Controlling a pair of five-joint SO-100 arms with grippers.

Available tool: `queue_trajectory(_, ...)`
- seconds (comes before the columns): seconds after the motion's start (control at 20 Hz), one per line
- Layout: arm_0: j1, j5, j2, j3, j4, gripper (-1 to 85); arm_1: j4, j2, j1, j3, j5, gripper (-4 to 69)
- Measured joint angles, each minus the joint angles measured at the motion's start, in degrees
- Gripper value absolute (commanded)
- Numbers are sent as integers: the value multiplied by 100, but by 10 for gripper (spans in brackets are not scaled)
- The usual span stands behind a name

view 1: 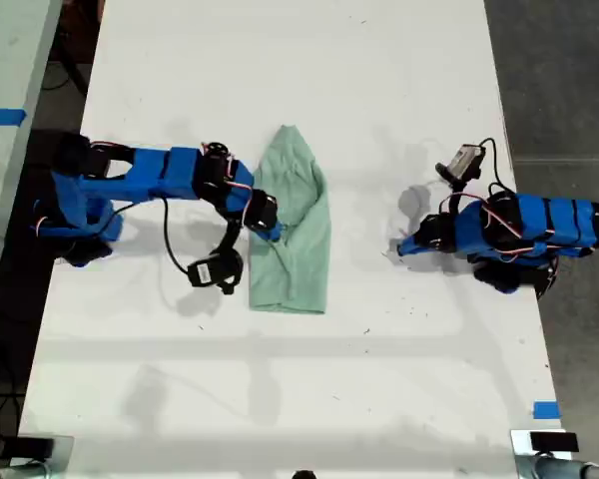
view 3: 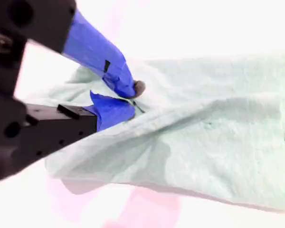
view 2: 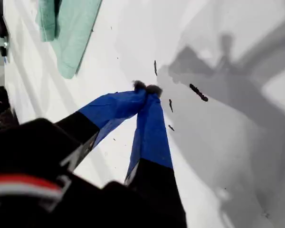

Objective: Fold t shirt

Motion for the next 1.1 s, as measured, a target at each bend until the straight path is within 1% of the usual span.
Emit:
queue_trajectory(0.05, 0, 26, 589, 360, -18, -1, 0, 0, 0, 0, 0, -11)
queue_trajectory(0.1, 0, 18, 1266, 923, -220, -1, 0, 0, 0, 0, 0, -11)
queue_trajectory(0.15, 0, 9, 2039, 1688, -589, -1, 0, 0, 0, 0, 0, -11)
queue_trajectory(0.25, -79, -26, 3946, 3771, -1679, -2, 0, 0, 0, 0, 0, -11)
queue_trajectory(0.35, -149, -44, 6021, 6223, -3146, -2, 0, 0, 0, 0, 0, -11)
queue_trajectory(0.4, -149, -44, 6882, 7383, -3779, -2, 0, 0, 0, 0, 0, -11)
queue_trajectory(0.45, -105, -44, 7541, 8446, -4228, -2, 0, 0, 0, 0, 0, -11)
queue_trajectory(0.55, -211, -44, 8517, 10072, -4702, -2, 0, 0, 0, 0, 0, -11)
queue_trajectory(0.65, -237, -44, 9633, 11092, -4711, -2, 0, 0, 0, 0, 0, -11)
queue_trajectory(0.7, -202, -44, 10248, 11329, -4482, -2, 0, 0, 0, 0, 0, -11)
queue_trajectory(0.75, -246, -62, 11013, 11435, -4104, -2, 0, 0, 0, 0, 0, -11)
queue_trajectory(0.8, -316, -97, 11681, 11514, -3586, -2, 0, 0, 0, 0, 0, -11)
queue_trajectory(0.85, -360, -123, 12015, 11575, -3322, -2, 0, 0, 0, 0, 0, -11)
queue_trajectory(0.95, -343, -158, 12173, 11619, -3164, -2, 0, 0, 0, 0, 0, -11)
queue_trajectory(1.1, -448, -167, 12243, 11637, -3129, -2, 0, 0, 0, 0, 0, -11)
